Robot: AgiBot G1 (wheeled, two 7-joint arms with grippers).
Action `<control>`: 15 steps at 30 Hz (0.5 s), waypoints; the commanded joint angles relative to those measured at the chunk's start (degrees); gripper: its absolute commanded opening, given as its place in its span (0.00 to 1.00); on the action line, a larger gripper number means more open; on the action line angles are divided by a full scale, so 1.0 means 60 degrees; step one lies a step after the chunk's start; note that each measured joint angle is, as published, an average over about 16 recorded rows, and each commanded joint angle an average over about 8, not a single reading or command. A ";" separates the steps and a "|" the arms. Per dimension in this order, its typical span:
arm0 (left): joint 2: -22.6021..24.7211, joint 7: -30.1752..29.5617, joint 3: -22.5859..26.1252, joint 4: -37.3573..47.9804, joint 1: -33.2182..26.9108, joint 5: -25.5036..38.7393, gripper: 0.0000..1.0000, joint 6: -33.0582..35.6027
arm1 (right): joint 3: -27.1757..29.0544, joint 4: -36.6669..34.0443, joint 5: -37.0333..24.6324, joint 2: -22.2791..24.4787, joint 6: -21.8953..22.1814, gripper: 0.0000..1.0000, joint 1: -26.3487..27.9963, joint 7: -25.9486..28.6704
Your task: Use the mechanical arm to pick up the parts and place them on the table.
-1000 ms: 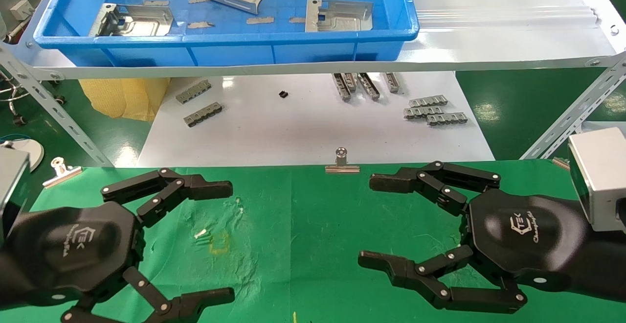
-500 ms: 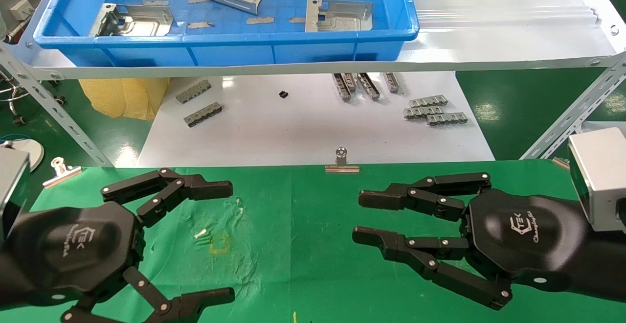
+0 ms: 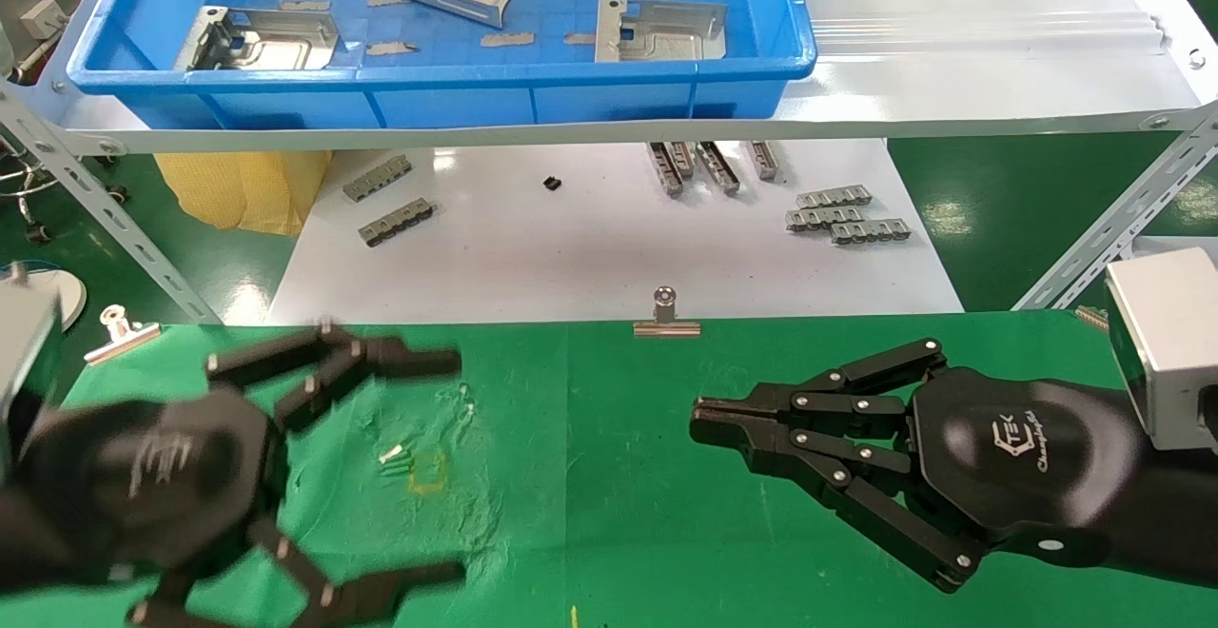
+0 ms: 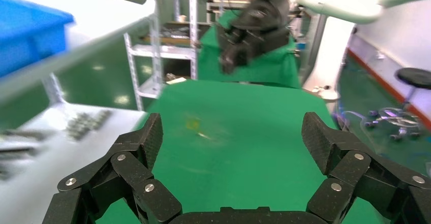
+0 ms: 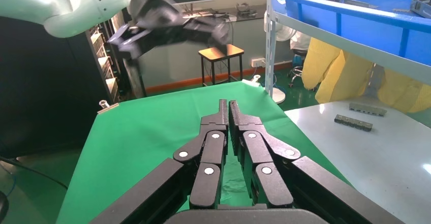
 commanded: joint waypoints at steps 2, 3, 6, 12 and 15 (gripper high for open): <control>0.0187 -0.0003 0.0036 0.0169 -0.0585 0.0268 1.00 -0.0194 | 0.0000 0.0000 0.0000 0.0000 0.0000 0.00 0.0000 0.0000; 0.0353 0.0018 0.0114 0.0422 -0.0956 0.0509 1.00 -0.0301 | 0.0000 0.0000 0.0000 0.0000 0.0000 0.00 0.0000 0.0000; 0.1006 0.0165 0.0432 0.1523 -0.2191 0.1352 1.00 -0.0653 | 0.0000 0.0000 0.0000 0.0000 0.0000 0.00 0.0000 0.0000; 0.2685 0.0784 0.1207 0.4837 -0.4777 0.3215 1.00 -0.1764 | 0.0000 0.0000 0.0000 0.0000 0.0000 0.00 0.0000 0.0000; 0.3542 0.1147 0.1521 0.6516 -0.5817 0.3995 1.00 -0.2676 | 0.0000 0.0000 0.0000 0.0000 0.0000 0.00 0.0000 0.0000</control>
